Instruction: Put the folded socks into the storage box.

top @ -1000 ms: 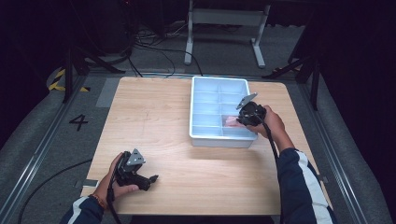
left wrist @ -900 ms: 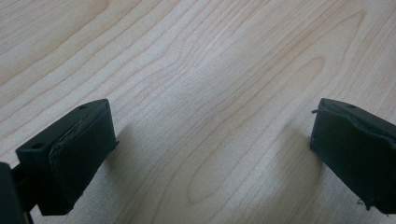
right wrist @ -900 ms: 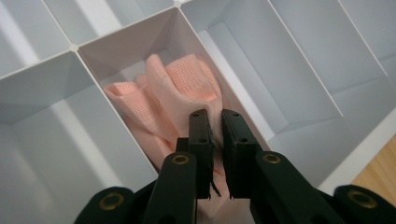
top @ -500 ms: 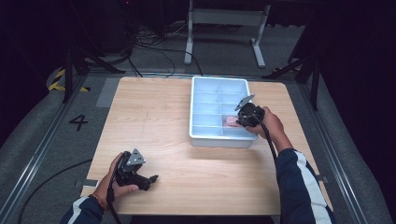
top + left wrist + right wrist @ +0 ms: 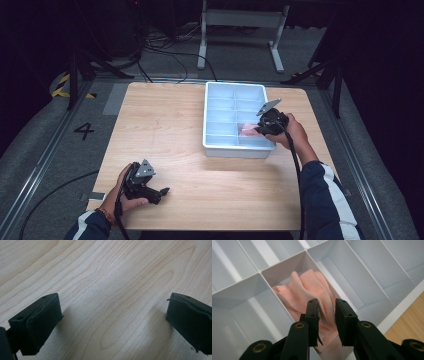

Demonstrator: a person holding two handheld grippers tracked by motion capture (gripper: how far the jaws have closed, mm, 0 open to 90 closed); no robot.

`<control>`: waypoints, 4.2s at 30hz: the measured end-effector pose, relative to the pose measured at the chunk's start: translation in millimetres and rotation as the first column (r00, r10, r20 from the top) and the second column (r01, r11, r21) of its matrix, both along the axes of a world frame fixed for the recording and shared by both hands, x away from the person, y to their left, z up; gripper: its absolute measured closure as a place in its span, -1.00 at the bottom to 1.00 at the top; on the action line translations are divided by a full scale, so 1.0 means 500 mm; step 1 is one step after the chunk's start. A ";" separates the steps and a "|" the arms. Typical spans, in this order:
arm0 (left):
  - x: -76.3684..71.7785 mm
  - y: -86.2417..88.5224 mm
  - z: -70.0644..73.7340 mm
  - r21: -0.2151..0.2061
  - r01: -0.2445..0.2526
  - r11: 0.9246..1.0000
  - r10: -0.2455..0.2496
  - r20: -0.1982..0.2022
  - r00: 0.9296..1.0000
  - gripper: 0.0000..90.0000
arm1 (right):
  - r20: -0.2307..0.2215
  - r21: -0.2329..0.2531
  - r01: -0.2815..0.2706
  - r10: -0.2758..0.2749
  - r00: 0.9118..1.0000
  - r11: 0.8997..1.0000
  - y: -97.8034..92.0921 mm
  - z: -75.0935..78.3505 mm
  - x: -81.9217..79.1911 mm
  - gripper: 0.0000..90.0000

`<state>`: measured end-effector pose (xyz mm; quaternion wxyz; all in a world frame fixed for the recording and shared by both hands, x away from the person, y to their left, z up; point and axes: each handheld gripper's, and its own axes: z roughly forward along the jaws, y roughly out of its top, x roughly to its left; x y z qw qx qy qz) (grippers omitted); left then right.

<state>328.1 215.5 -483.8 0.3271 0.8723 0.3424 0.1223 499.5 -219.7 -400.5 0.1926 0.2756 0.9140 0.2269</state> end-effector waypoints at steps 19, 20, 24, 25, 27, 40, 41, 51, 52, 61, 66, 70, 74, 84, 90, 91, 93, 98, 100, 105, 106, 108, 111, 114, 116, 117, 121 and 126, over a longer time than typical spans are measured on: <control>0.000 0.000 0.000 0.000 0.000 1.000 0.000 0.000 1.000 -0.99 | 0.045 0.072 0.003 -0.006 0.999 0.997 -0.035 0.043 -0.046 0.49; 0.000 0.000 0.000 0.000 0.000 1.000 0.000 0.000 1.000 -0.99 | 0.046 0.081 0.002 -0.005 0.999 0.997 -0.038 0.045 -0.050 0.47; 0.000 0.000 0.000 0.000 0.000 1.000 0.000 0.000 1.000 -0.99 | 0.054 0.085 0.016 -0.020 0.998 0.996 -0.049 0.055 -0.063 0.40; 0.000 0.000 0.000 0.000 0.000 1.000 0.000 0.000 1.000 -0.99 | 0.056 0.097 0.016 -0.021 0.998 0.995 -0.053 0.060 -0.067 0.39; 0.000 0.000 0.000 0.000 0.000 1.000 0.000 0.001 1.000 -0.99 | 0.059 0.107 0.023 -0.029 0.998 0.994 -0.058 0.065 -0.073 0.37; 0.000 0.000 0.000 0.000 0.000 1.000 0.000 0.001 1.000 -0.99 | 0.086 0.125 0.004 -0.014 0.996 0.992 -0.081 0.082 -0.127 0.29; 0.000 0.000 0.000 0.000 0.000 1.000 0.000 0.000 1.000 -0.99 | 0.087 0.124 0.002 -0.013 0.996 0.992 -0.083 0.082 -0.132 0.29; 0.000 0.000 0.000 0.000 0.000 1.000 0.000 0.001 1.000 -0.99 | 0.111 0.131 -0.017 0.002 0.994 0.991 -0.102 0.082 -0.180 0.21; 0.000 0.000 0.000 0.000 0.000 1.000 0.000 0.001 1.000 -0.99 | 0.113 0.129 -0.016 0.001 0.994 0.991 -0.103 0.080 -0.185 0.19; 0.000 0.000 0.000 0.000 -0.001 1.000 0.001 0.000 1.000 -0.99 | 0.123 0.136 -0.030 0.013 0.992 0.990 -0.123 0.062 -0.230 0.10; 0.000 0.000 0.000 0.000 -0.001 1.000 0.001 0.000 1.000 -0.99 | 0.117 0.143 -0.027 0.010 0.993 0.989 -0.137 0.044 -0.255 0.06; 0.000 0.000 0.000 0.000 -0.001 1.000 0.001 0.000 1.000 -0.99 | 0.112 0.137 -0.023 0.007 0.994 0.990 -0.146 0.026 -0.268 0.04; 0.000 0.000 0.000 0.000 -0.001 1.000 0.001 0.000 1.000 -0.99 | 0.107 0.139 -0.018 0.003 0.994 0.990 -0.155 0.006 -0.279 0.03; 0.000 0.000 0.000 0.000 -0.002 1.000 0.002 0.000 1.000 -0.99 | 0.089 0.148 0.006 -0.020 0.996 0.989 -0.180 -0.032 -0.304 0.01; -0.001 0.000 0.000 -0.001 -0.004 1.000 0.004 0.000 1.000 -0.99 | 0.080 0.165 0.030 -0.044 0.996 0.986 -0.204 -0.055 -0.315 -0.04; -0.001 0.000 0.000 -0.001 -0.004 1.000 0.004 0.000 1.000 -0.99 | 0.080 0.165 0.030 -0.044 0.996 0.986 -0.204 -0.055 -0.315 -0.04; -0.001 0.000 0.000 -0.002 -0.003 1.000 0.003 0.000 1.000 -0.99 | 0.079 0.167 0.043 -0.057 0.995 0.985 -0.213 -0.063 -0.319 -0.06; -0.001 0.000 0.000 0.000 -0.004 1.000 0.004 0.000 1.000 -0.99 | 0.059 0.178 0.079 -0.091 0.994 0.981 -0.231 -0.080 -0.328 -0.09; -0.001 0.000 0.000 0.000 -0.004 1.000 0.004 0.000 1.000 -0.99 | 0.060 0.183 0.086 -0.099 0.993 0.979 -0.240 -0.084 -0.330 -0.10; -0.001 0.000 0.000 0.000 -0.004 1.000 0.004 0.000 1.000 -0.99 | 0.041 0.208 0.116 -0.127 0.991 0.971 -0.262 -0.099 -0.337 -0.13; -0.001 0.000 0.000 0.000 -0.004 1.000 0.004 0.000 1.000 -0.99 | 0.034 0.215 0.122 -0.132 0.991 0.969 -0.268 -0.103 -0.339 -0.13; -0.001 0.000 0.000 0.000 -0.004 1.000 0.004 0.000 1.000 -0.99 | 0.027 0.225 0.135 -0.145 0.989 0.965 -0.279 -0.114 -0.345 -0.14; -0.001 0.000 0.000 0.000 -0.004 1.000 0.004 0.000 1.000 -0.99 | 0.008 0.238 0.157 -0.164 0.986 0.958 -0.292 -0.126 -0.350 -0.17; 0.000 0.000 0.000 0.000 -0.003 1.000 0.003 0.001 1.000 -0.99 | -0.011 0.261 0.182 -0.185 0.983 0.948 -0.314 -0.143 -0.361 -0.20; 0.000 -0.001 0.000 0.000 -0.003 1.000 0.003 0.002 1.000 -0.99 | -0.023 0.270 0.202 -0.203 0.979 0.942 -0.322 -0.152 -0.367 -0.23; 0.000 -0.001 0.000 0.000 -0.003 1.000 0.003 0.002 1.000 -0.99 | -0.027 0.290 0.207 -0.208 0.978 0.934 -0.327 -0.156 -0.370 -0.24; 0.001 0.000 0.000 0.003 -0.001 1.000 0.001 0.003 1.000 -0.99 | -0.031 0.344 0.219 -0.222 0.975 0.913 -0.346 -0.165 -0.379 -0.24; 0.001 0.000 0.000 0.004 -0.001 1.000 0.001 0.005 1.000 -0.99 | -0.004 0.366 0.216 -0.230 0.973 0.905 -0.347 -0.172 -0.387 -0.28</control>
